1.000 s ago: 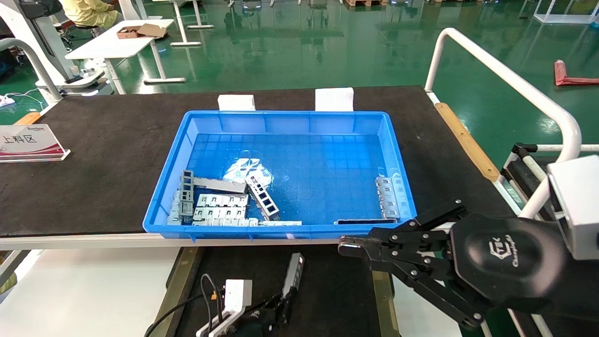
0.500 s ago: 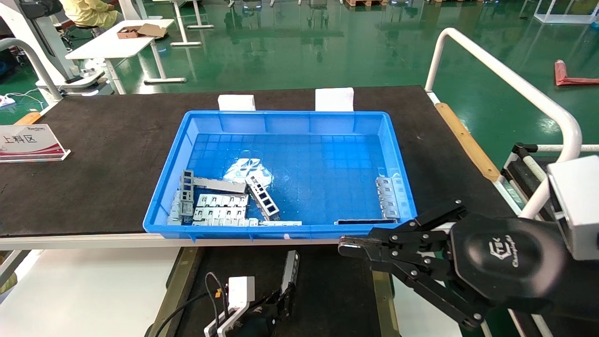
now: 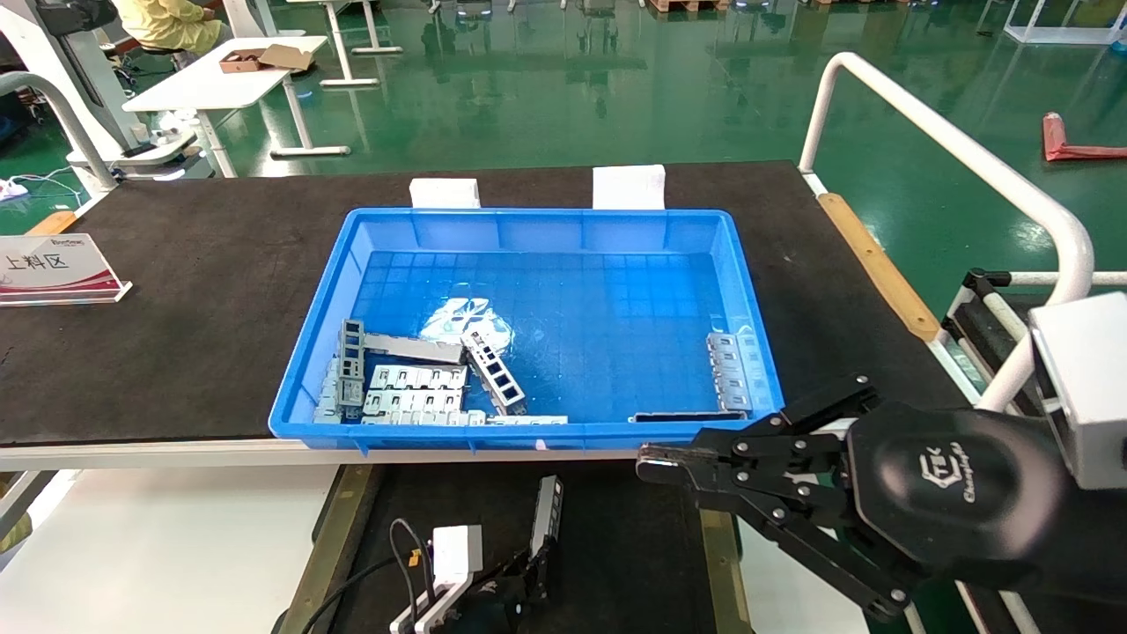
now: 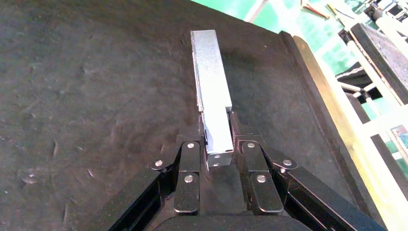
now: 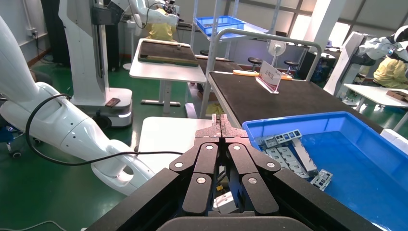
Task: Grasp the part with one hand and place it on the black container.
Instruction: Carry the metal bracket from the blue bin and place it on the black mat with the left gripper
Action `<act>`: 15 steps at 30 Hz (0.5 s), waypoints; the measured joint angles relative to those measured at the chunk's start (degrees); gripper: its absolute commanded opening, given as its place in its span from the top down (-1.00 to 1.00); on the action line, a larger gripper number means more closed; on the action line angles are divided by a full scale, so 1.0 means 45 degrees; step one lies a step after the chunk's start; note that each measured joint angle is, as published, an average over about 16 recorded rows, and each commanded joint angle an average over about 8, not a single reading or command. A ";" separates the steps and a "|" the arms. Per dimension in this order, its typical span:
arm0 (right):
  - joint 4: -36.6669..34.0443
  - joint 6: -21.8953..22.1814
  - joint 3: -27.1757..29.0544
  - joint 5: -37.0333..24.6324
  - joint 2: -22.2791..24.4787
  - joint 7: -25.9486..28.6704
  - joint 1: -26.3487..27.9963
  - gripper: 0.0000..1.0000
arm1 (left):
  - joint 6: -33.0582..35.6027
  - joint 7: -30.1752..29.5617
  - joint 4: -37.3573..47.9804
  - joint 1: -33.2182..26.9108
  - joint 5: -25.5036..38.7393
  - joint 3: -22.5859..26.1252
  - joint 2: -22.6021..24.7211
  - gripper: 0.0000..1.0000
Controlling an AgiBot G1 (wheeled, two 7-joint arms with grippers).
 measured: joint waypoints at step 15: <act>0.0000 0.0001 -0.0003 0.0002 0.0001 -0.0001 0.0001 -1.00 | 0.0054 0.0171 -0.0155 0.0052 0.0034 -0.0030 0.0018 -1.00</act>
